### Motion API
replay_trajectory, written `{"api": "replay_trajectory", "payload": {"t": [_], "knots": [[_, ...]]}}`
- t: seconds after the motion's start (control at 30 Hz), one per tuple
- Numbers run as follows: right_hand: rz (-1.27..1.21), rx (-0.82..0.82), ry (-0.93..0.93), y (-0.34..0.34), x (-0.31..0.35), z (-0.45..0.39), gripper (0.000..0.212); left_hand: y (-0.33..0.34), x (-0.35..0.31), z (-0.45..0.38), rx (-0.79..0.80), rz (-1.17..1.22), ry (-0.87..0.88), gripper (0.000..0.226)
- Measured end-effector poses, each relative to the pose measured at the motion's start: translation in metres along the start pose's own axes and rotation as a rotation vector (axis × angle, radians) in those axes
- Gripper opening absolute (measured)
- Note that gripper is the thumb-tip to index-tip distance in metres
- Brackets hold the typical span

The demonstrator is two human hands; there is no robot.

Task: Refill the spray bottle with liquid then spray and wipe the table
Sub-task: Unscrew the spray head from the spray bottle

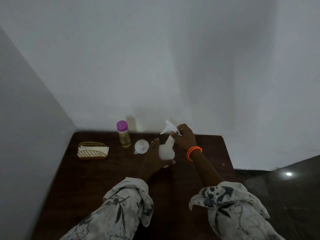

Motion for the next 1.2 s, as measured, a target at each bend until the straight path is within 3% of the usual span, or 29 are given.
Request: {"api": "replay_trajectory", "payload": {"t": [0.1,0.27,0.4,0.63,0.83,1.07,1.2], "knots": [[-0.062,-0.004,0.01,-0.009,0.006,0.009,0.026,0.003,-0.01,0.014,-0.021,0.085,-0.034,0.139],[-0.079,0.017,-0.013,-0.017,0.015,0.041,0.038,0.002,-0.027,0.043,-0.095,0.13,0.065,0.096],[-0.115,0.039,-0.044,-0.015,0.018,0.059,0.032,-0.004,-0.027,0.065,-0.052,0.19,0.064,0.084],[-0.222,0.241,-0.092,-0.01,0.026,0.085,0.025,-0.015,-0.003,0.094,0.0,0.247,0.04,0.089],[-0.36,0.415,-0.093,-0.01,0.044,0.111,0.034,-0.024,0.003,0.115,0.04,0.226,0.059,0.084],[-0.38,0.279,-0.066,-0.014,0.055,0.122,0.033,-0.035,-0.001,0.125,0.056,0.214,0.081,0.093],[-0.402,0.39,-0.107,-0.018,0.061,0.125,0.036,-0.037,0.0,0.13,0.054,0.232,0.081,0.086]]}}
Point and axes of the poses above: each hand's wrist, its own z-axis away from the middle knuckle, its own y-axis out of the palm, x = y × z, the point moved 5 cm from there along -z, towards the middle knuckle, and after that the axes turned 13 degrees about z, right-handed, at the moved point
